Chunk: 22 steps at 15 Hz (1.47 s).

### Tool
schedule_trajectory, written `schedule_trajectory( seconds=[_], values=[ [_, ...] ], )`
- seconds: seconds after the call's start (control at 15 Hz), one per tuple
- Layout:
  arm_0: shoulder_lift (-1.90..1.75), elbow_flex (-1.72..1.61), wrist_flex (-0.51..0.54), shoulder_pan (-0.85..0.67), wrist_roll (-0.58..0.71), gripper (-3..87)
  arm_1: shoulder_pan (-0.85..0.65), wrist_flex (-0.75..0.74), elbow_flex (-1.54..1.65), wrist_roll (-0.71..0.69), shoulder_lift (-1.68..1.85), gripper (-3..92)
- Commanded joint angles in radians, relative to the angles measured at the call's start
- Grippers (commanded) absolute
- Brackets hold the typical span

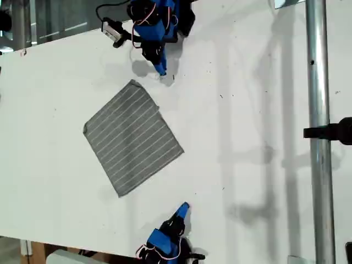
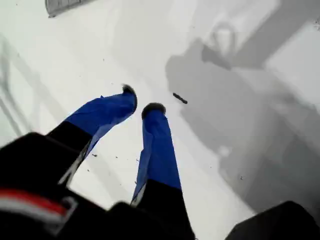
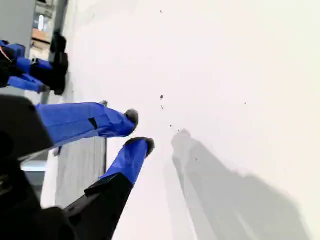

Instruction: Grasp corners of a towel and fold twice.

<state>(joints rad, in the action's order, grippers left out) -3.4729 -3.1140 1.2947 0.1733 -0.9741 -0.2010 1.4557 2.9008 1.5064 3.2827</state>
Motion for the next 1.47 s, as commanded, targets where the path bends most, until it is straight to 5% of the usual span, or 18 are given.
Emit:
schedule_trajectory(
  seconds=[0.0,0.4,0.53,0.73,0.93,1.13,1.27,1.4],
  values=[
    [-0.006,-0.008,-0.021,-0.296,-0.462,-2.8,0.005,0.014,-0.025,-0.008,0.009,-0.2],
    [-0.006,-0.008,-0.014,-0.305,-0.472,-2.9,0.031,-0.058,-0.133,-0.061,-0.083,-0.3],
    [-0.006,-0.008,-0.012,-0.310,-0.474,-2.9,-0.077,-0.075,-0.428,-0.241,-0.500,-0.3],
    [-0.006,-0.008,-0.012,-0.308,-0.471,-2.9,-0.379,0.052,-0.862,-0.735,-0.950,-0.3],
    [-0.006,-0.008,-0.011,-0.301,-0.477,-2.9,-0.555,0.003,-1.011,-1.106,-1.152,-0.3],
    [-0.006,-0.008,-0.009,-0.295,-0.485,-2.9,-0.600,0.008,-1.115,-1.158,-1.238,-0.3],
    [-0.006,-0.008,-0.009,-0.298,-0.483,-2.9,-0.584,0.034,-1.173,-1.150,-1.287,27.9],
    [-0.006,-0.008,-0.011,-0.296,-0.483,-2.9,-0.566,0.051,-1.220,-1.154,-1.313,35.5]
  ],
)
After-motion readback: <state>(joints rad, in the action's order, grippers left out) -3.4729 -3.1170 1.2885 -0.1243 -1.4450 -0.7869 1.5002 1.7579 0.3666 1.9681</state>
